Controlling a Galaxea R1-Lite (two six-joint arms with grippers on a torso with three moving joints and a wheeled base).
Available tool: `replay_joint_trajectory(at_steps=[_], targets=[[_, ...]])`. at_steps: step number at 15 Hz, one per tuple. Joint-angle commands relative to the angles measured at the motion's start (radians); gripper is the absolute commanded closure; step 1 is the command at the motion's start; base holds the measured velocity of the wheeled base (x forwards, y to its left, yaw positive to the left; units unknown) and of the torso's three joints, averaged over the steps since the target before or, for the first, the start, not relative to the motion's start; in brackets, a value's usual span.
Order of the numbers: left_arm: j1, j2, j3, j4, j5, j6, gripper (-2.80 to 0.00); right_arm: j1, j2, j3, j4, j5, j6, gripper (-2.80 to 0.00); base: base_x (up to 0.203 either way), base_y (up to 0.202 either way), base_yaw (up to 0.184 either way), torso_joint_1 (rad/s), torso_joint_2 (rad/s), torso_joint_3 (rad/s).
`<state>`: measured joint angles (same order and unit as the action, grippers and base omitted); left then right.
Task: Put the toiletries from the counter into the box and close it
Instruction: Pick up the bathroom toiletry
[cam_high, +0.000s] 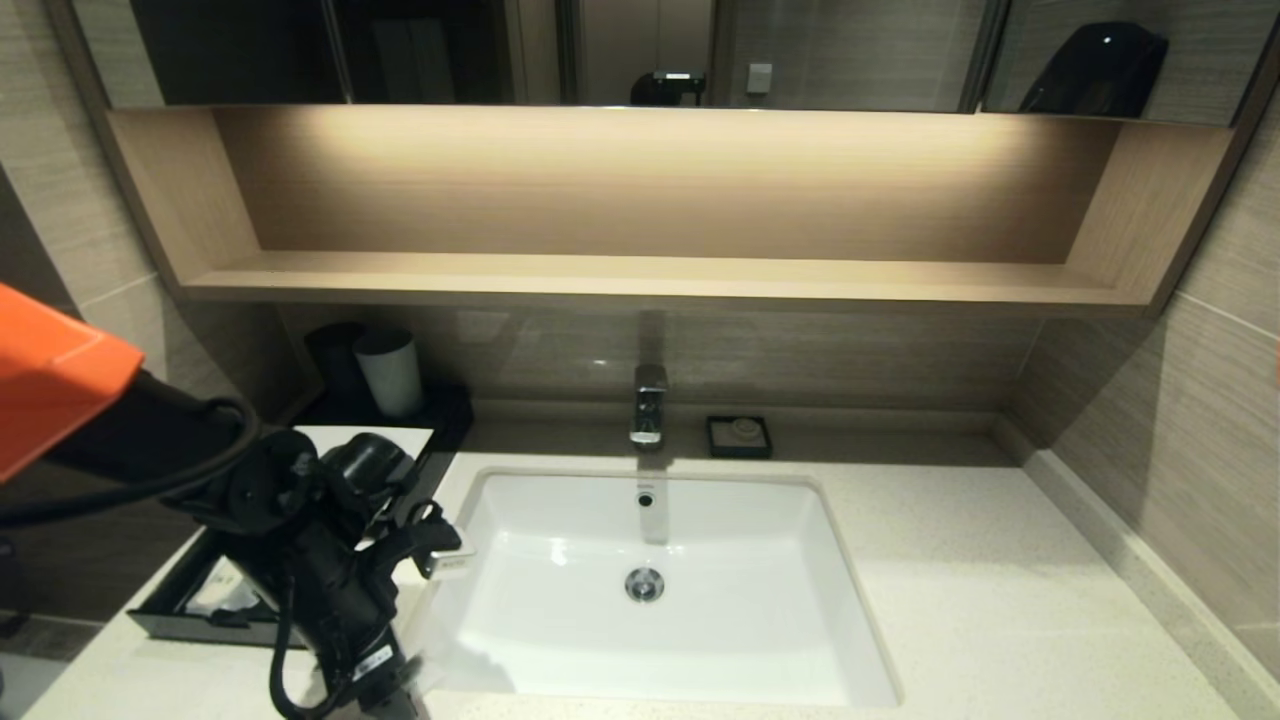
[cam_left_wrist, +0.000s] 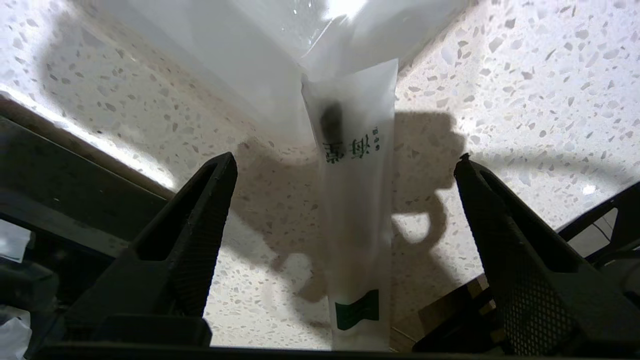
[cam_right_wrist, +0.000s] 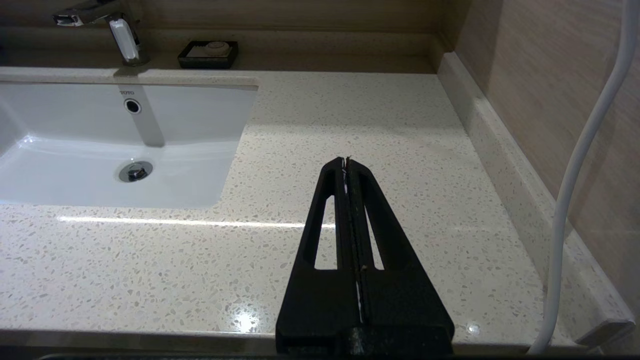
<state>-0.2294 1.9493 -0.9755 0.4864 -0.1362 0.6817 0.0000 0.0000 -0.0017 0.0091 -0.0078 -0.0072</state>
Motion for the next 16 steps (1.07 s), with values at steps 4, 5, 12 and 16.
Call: replay_joint_trajectory(at_steps=[4, 5, 12, 16], targets=[[-0.011, 0.023, 0.012, -0.052, 0.017, 0.004, -2.80, 0.000, 0.000, 0.000, 0.000, 0.000, 0.000, 0.00, 0.000, 0.000, 0.000, 0.000, 0.00, 0.000], [-0.013, 0.023, 0.012, -0.054, 0.017, 0.003, -2.80, 0.000, -0.002, 0.000, 0.000, 0.000, 0.000, 0.00, 0.000, 0.000, 0.000, 0.000, 0.00, 0.000], [-0.013, 0.030, 0.014, -0.077, 0.032, 0.004, -2.80, 0.000, 0.000, 0.000, 0.000, 0.000, 0.000, 0.00, 0.000, 0.000, 0.000, 0.000, 0.00, 0.000], [-0.013, 0.031, 0.014, -0.081, 0.035, 0.004, -2.80, 0.000, -0.002, 0.000, 0.000, 0.000, 0.000, 0.00, 0.000, 0.000, 0.000, 0.000, 0.00, 0.000]])
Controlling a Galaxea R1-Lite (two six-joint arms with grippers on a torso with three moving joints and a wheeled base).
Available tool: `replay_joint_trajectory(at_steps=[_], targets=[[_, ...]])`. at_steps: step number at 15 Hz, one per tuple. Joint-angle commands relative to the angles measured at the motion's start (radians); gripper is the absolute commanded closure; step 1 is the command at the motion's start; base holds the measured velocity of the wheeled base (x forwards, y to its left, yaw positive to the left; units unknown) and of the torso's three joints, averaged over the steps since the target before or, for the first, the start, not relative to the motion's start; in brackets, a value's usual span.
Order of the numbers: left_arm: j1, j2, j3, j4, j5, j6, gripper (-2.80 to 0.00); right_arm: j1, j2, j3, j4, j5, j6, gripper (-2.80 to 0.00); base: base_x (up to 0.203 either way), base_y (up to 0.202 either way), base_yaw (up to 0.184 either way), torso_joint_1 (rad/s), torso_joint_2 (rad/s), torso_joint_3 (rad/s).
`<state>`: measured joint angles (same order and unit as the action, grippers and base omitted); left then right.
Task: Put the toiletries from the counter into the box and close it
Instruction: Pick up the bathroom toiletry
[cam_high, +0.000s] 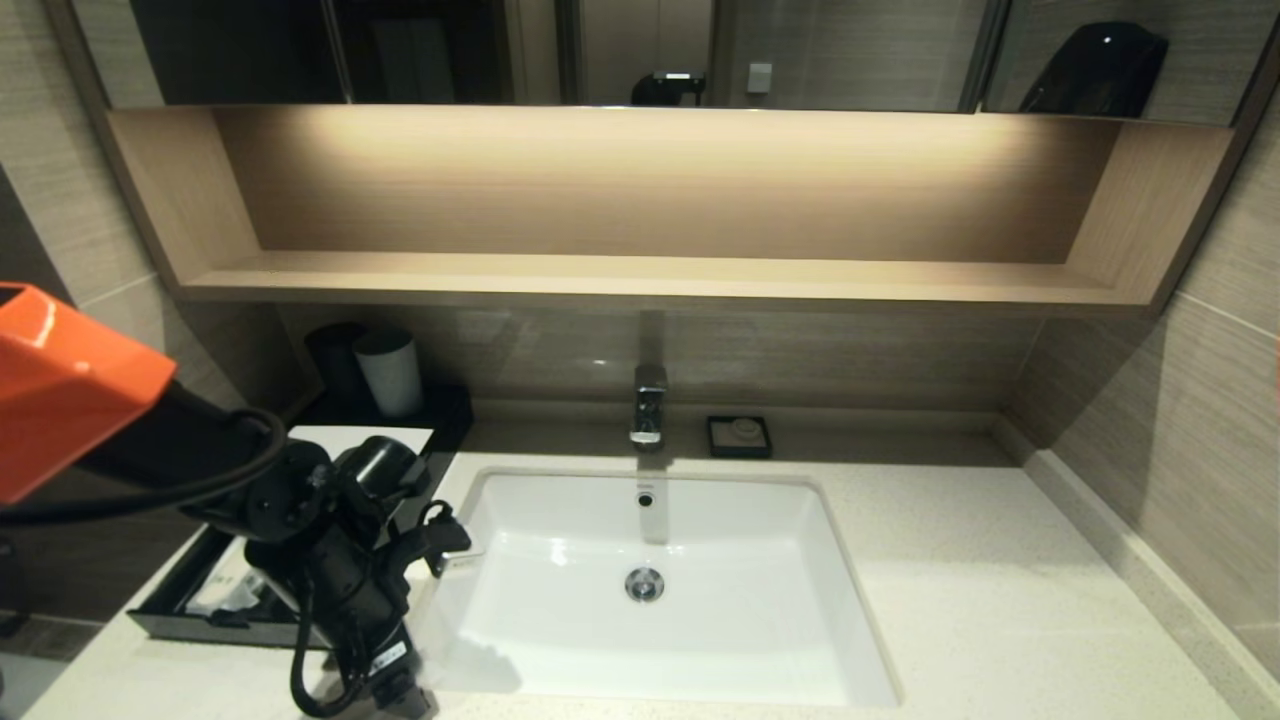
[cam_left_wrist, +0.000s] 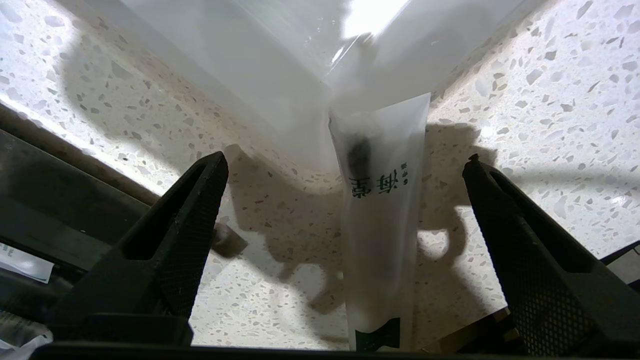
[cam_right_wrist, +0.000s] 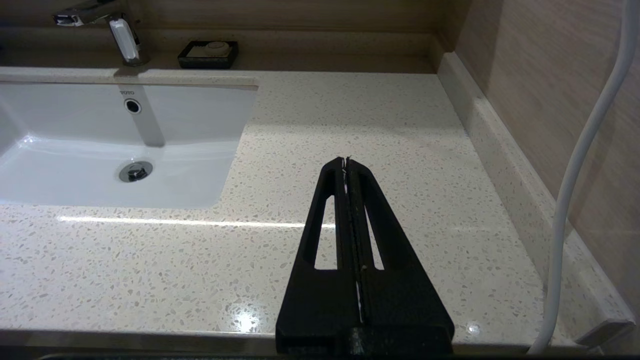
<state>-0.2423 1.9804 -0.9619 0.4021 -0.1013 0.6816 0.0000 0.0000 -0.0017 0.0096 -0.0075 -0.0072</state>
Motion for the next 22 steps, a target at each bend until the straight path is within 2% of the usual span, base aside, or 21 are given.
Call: replay_joint_trajectory(at_steps=[1, 22], targets=[[0.000, 0.001, 0.000, 0.003, -0.002, 0.004, -2.80, 0.000, 0.000, 0.000, 0.000, 0.000, -0.001, 0.00, 0.000, 0.000, 0.000, 0.000, 0.00, 0.000], [0.002, 0.037, -0.023, -0.011, 0.002, 0.006, -2.80, 0.000, -0.002, 0.000, 0.000, 0.000, 0.000, 0.00, 0.000, 0.000, 0.000, 0.000, 0.00, 0.000]])
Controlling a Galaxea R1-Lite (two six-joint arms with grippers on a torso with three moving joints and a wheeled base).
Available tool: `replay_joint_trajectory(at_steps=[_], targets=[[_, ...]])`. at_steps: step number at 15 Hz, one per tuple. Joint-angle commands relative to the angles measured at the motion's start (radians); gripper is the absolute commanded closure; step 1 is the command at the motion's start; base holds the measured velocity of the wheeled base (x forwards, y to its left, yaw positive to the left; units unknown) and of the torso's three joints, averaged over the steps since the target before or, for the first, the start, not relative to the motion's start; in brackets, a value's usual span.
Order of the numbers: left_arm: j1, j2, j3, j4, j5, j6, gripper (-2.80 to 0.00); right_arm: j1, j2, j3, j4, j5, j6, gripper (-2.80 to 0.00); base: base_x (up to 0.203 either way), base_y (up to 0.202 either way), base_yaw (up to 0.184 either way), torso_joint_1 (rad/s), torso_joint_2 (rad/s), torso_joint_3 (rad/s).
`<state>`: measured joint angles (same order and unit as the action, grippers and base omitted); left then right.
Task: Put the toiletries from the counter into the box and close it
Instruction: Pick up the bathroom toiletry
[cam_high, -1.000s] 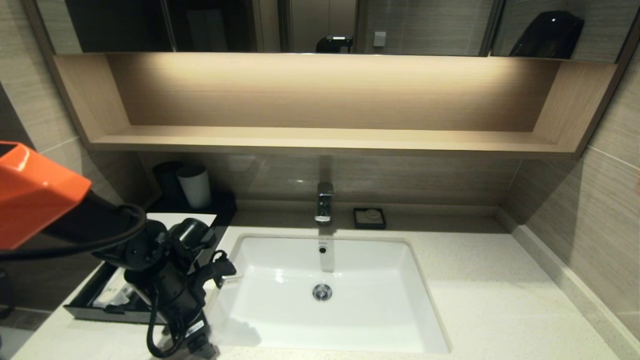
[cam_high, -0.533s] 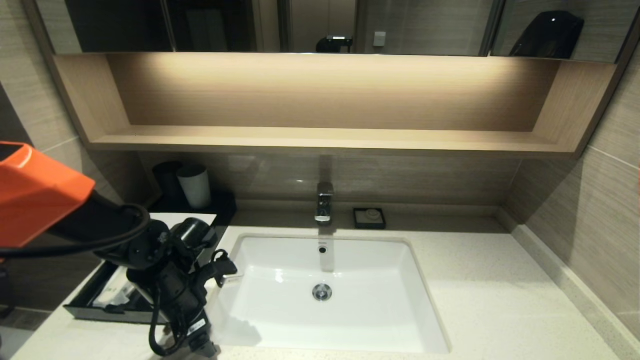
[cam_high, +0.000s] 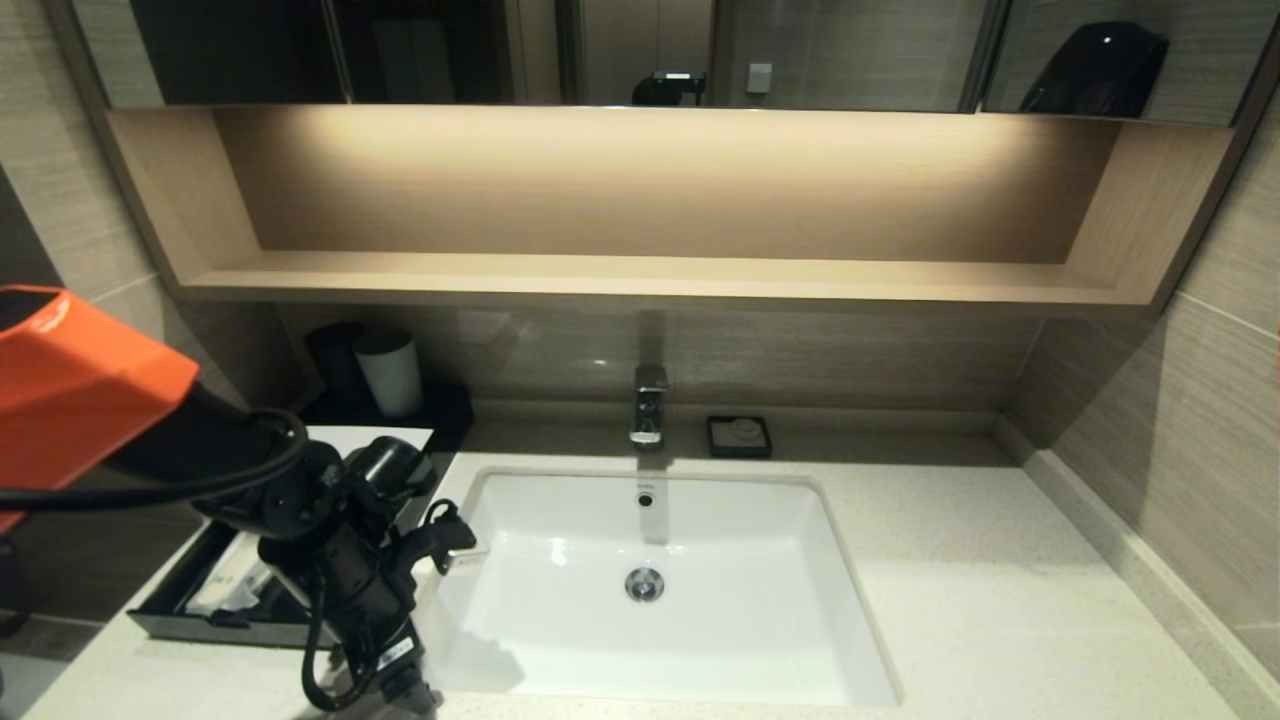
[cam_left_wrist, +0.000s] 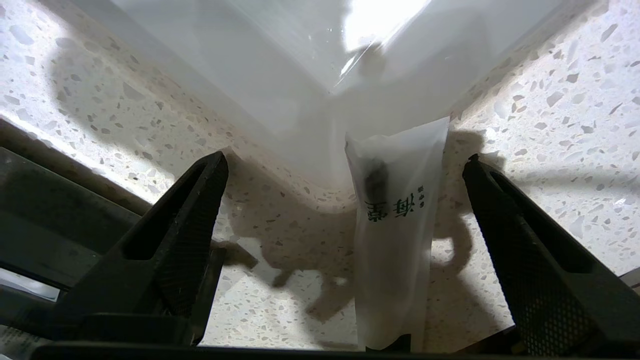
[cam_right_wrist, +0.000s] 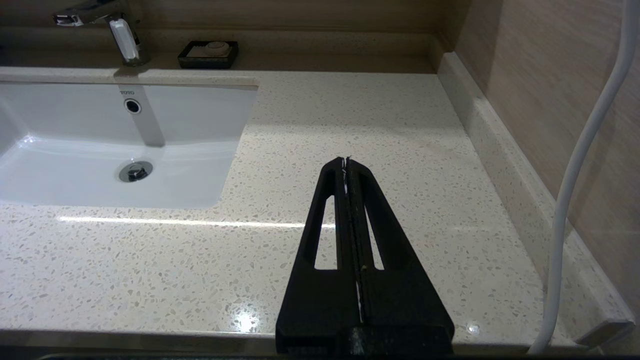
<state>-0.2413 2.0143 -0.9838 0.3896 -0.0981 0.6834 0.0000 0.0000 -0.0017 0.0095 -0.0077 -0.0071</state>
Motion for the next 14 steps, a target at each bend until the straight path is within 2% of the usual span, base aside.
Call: replay_joint_trajectory(at_steps=[1, 3, 4, 14], targets=[[0.000, 0.003, -0.001, 0.002, -0.001, 0.004, -2.80, 0.000, -0.002, 0.000, 0.000, 0.000, -0.002, 0.00, 0.000, 0.000, 0.000, 0.000, 0.00, 0.000], [0.002, 0.003, 0.002, 0.000, -0.002, 0.002, -2.80, 0.000, -0.001, 0.000, 0.000, 0.000, -0.001, 0.00, 0.000, 0.000, 0.000, 0.000, 0.00, 0.000], [0.002, 0.003, 0.005, -0.002, -0.002, 0.002, 0.00, 0.000, 0.000, 0.000, 0.000, 0.000, -0.001, 0.00, 0.000, 0.000, 0.000, 0.000, 0.00, 0.000], [0.002, -0.004, 0.012, -0.005, 0.000, 0.002, 0.00, 0.000, -0.001, 0.000, 0.000, 0.000, -0.001, 0.00, 0.000, 0.000, 0.000, 0.000, 0.00, 0.000]])
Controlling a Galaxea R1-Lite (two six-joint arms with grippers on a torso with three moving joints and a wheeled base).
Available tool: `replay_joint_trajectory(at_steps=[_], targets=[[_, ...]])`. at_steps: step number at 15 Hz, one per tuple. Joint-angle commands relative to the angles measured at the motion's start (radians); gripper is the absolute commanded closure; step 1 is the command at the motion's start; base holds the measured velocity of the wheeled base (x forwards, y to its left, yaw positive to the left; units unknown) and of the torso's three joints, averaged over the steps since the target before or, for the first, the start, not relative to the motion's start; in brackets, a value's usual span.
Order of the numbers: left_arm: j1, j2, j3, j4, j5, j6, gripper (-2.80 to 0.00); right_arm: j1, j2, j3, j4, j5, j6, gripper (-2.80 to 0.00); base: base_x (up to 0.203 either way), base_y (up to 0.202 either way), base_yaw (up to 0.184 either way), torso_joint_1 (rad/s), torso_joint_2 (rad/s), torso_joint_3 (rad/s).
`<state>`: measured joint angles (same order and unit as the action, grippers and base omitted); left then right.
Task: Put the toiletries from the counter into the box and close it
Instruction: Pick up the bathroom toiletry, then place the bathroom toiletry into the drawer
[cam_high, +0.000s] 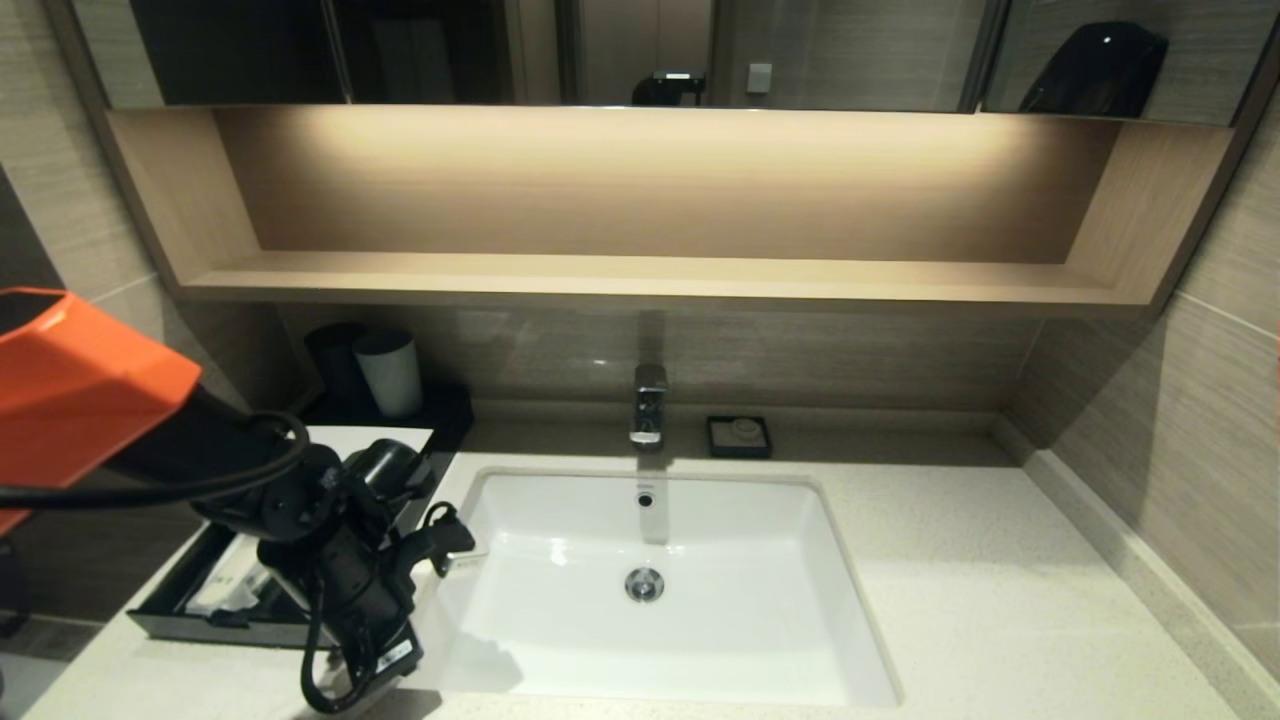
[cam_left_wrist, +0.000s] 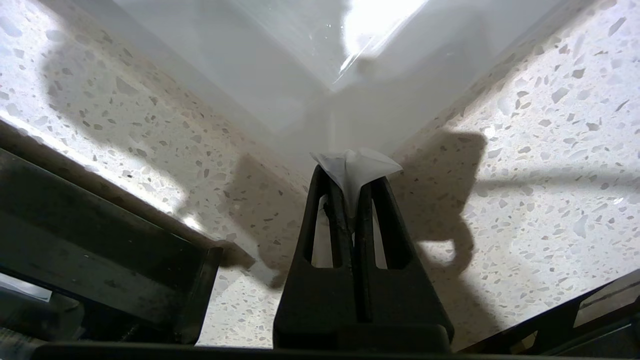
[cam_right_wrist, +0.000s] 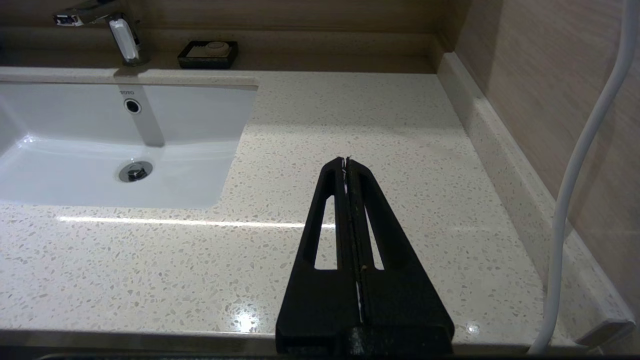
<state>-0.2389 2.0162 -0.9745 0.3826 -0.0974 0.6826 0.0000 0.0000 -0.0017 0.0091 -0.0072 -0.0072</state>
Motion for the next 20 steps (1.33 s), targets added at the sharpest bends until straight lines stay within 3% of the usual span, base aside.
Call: replay_joint_trajectory(at_steps=[1, 7, 9, 15, 20], targets=[[0.000, -0.011, 0.005, 0.002, -0.002, 0.003, 0.00, 0.000, -0.002, 0.000, 0.000, 0.000, 0.000, 0.00, 0.000, 0.000, 0.000, 0.000, 0.00, 0.000], [0.000, -0.063, -0.008, 0.008, -0.005, -0.017, 0.00, 0.000, 0.000, 0.000, 0.000, 0.000, 0.000, 0.00, 0.000, 0.000, 0.000, 0.000, 0.00, 0.000], [0.000, -0.082, -0.011, 0.002, -0.005, -0.051, 0.00, 0.000, -0.002, 0.000, 0.000, 0.000, 0.000, 0.00, 0.000, 0.000, 0.000, 0.000, 0.00, 0.000], [0.000, -0.133, -0.073, 0.013, 0.006, -0.236, 0.00, 0.000, -0.002, 0.000, 0.000, 0.000, 0.000, 0.00, 0.000, 0.000, 0.000, 0.000, 0.00, 0.000], [0.003, -0.151, -0.082, 0.018, 0.151, -0.384, 0.00, 0.000, -0.002, 0.000, 0.000, 0.000, 0.000, 0.00, 0.000, 0.000, 0.000, 0.000, 0.00, 0.000]])
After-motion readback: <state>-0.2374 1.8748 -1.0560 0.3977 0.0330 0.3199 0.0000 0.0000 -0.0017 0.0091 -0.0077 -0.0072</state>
